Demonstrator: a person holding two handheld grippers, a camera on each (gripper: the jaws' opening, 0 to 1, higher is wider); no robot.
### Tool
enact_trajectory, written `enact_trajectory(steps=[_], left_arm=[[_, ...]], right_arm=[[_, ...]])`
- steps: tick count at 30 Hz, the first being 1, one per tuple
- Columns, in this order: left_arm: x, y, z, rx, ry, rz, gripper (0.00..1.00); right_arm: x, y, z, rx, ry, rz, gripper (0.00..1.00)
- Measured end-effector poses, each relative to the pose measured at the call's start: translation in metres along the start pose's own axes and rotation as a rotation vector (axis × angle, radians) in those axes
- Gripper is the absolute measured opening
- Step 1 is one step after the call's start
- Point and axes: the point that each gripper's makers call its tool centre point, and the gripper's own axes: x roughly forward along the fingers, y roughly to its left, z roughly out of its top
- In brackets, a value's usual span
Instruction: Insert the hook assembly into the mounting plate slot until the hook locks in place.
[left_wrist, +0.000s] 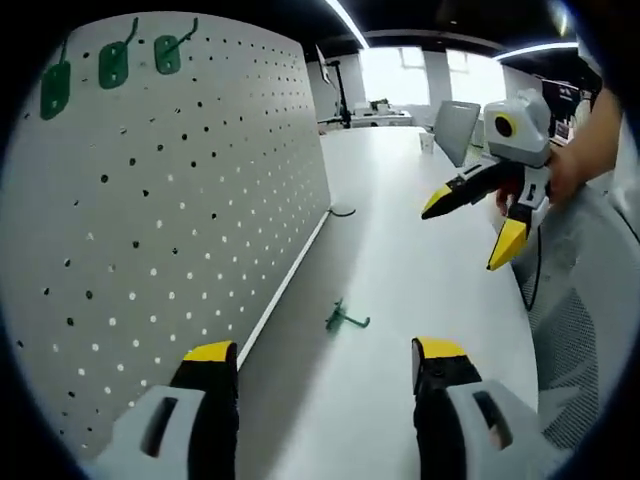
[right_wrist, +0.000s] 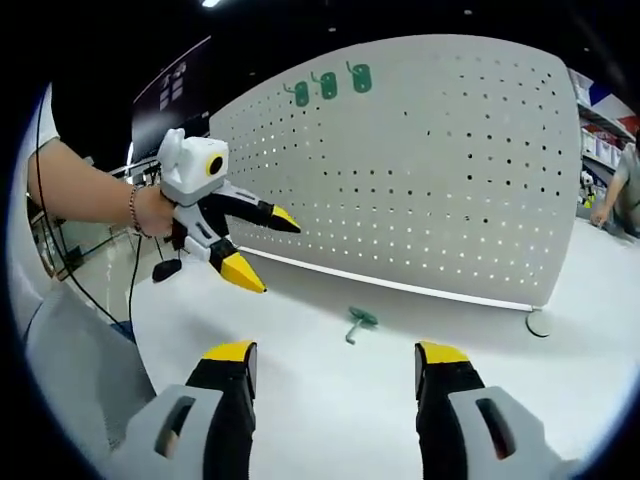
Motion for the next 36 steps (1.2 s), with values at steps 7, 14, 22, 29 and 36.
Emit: enact_trajectory(steps=[7,14,22,29,36], left_arm=[[0.015,-0.006,0.001,0.068,0.041,-0.070,0.73],[0.029,-0.011,0.001,0.135,0.079,-0.128,0.72],[0.045,-0.014,-0.001,0.194,0.117,-0.182,0.71],[0.057,-0.021,-0.004,0.233,0.150,-0.226,0.71],[0.065,-0.024,-0.009,0.251,0.175,-0.261,0.70]], right_arm=[[0.000,-0.002,-0.001,0.002,0.003,-0.005,0.62],[-0.001,-0.005,-0.001,0.008,0.002,-0.013,0.62],[-0.002,-0.006,-0.002,0.011,0.006,-0.019,0.62],[0.000,-0.003,-0.003,0.007,0.012,-0.010,0.62],[-0.001,-0.004,-0.003,0.018,0.008,-0.010,0.62]])
